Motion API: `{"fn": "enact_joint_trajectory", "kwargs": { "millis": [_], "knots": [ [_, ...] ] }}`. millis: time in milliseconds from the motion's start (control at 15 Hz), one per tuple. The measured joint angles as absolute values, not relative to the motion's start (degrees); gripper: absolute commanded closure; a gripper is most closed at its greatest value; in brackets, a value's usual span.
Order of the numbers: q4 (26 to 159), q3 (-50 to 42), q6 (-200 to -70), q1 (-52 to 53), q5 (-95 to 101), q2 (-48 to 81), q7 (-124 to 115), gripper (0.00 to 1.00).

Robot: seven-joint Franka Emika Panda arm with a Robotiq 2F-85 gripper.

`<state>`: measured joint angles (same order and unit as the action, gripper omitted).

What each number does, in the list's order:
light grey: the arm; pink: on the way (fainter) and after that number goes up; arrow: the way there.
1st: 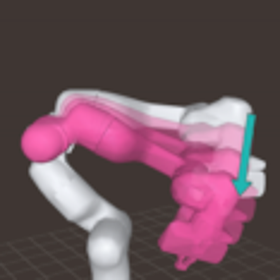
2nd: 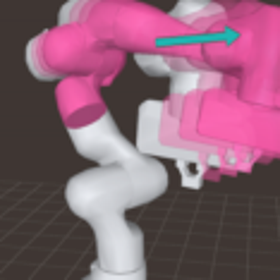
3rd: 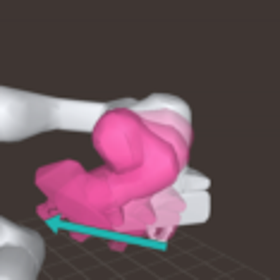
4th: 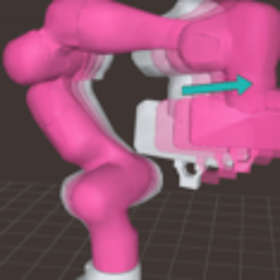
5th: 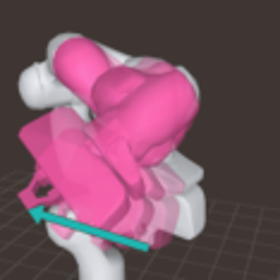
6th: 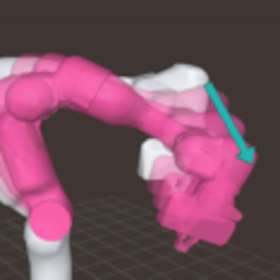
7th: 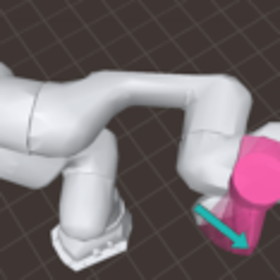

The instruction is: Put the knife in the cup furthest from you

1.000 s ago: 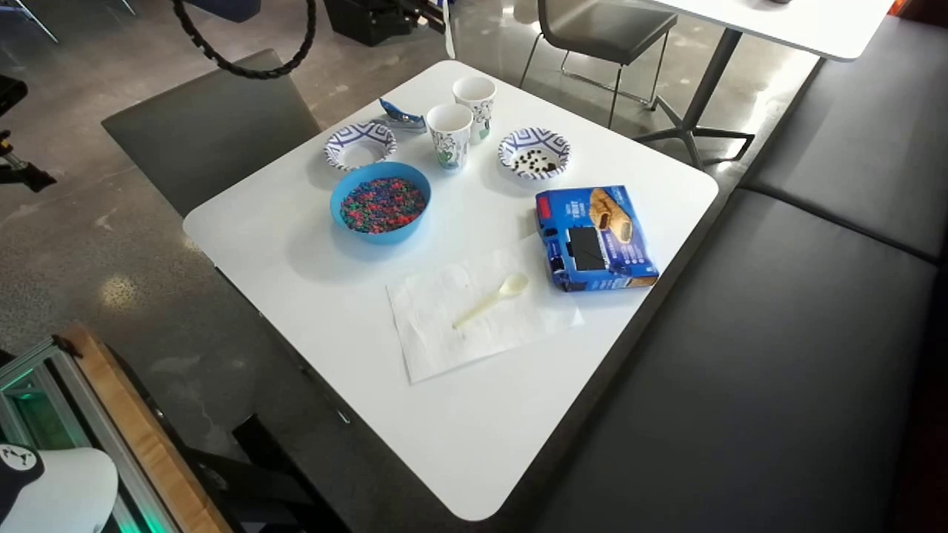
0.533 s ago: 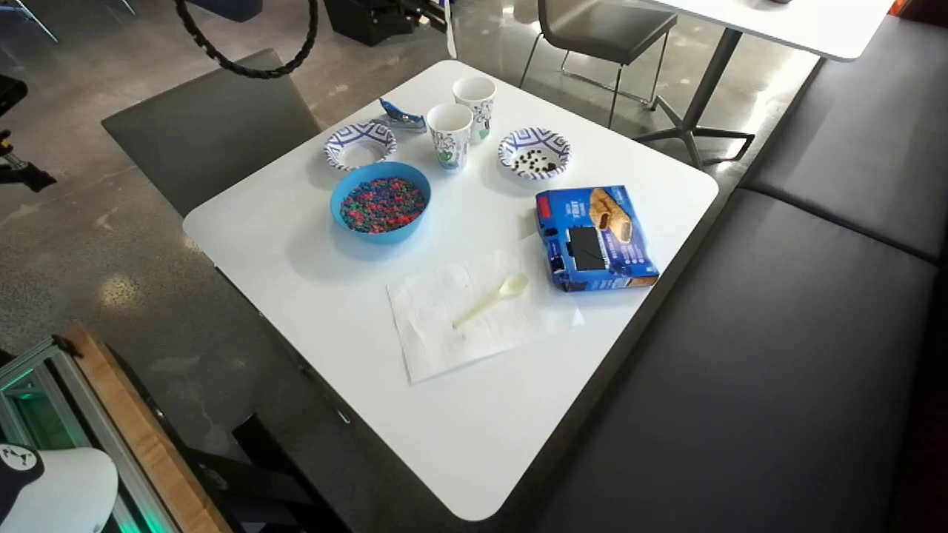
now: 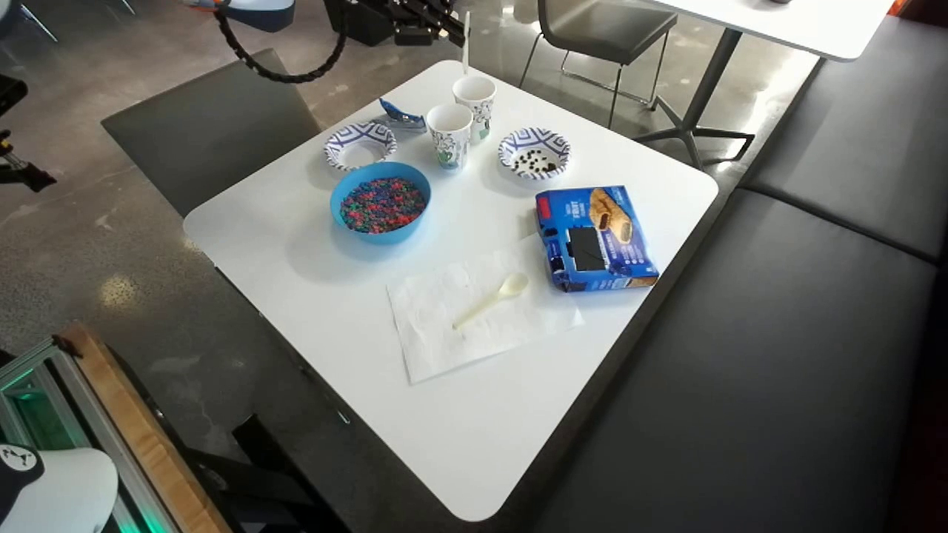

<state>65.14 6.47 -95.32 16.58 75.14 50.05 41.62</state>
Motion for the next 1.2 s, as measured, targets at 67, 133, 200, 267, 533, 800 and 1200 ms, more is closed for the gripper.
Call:
{"fn": "enact_joint_trajectory", "kwargs": {
  "millis": [67,133,200,267,533,800,1200],
  "knots": [
    [62.6,6.4,-95.0,16.7,74.7,51.8,43.6,0.97],
    [60.1,6.3,-94.7,16.8,74.3,53.4,45.5,0.97],
    [57.6,6.3,-94.1,17.0,74.0,55.1,47.4,0.97],
    [55.1,6.3,-93.6,17.2,73.8,56.8,49.3,0.97],
    [46.2,6.4,-91.3,18.1,73.5,63.3,55.5,0.97],
    [39.3,6.4,-90.6,18.9,73.5,68.5,59.4,0.97],
    [33.7,6.4,-90.6,19.7,73.4,72.8,62.5,0.97]
  ]
}}
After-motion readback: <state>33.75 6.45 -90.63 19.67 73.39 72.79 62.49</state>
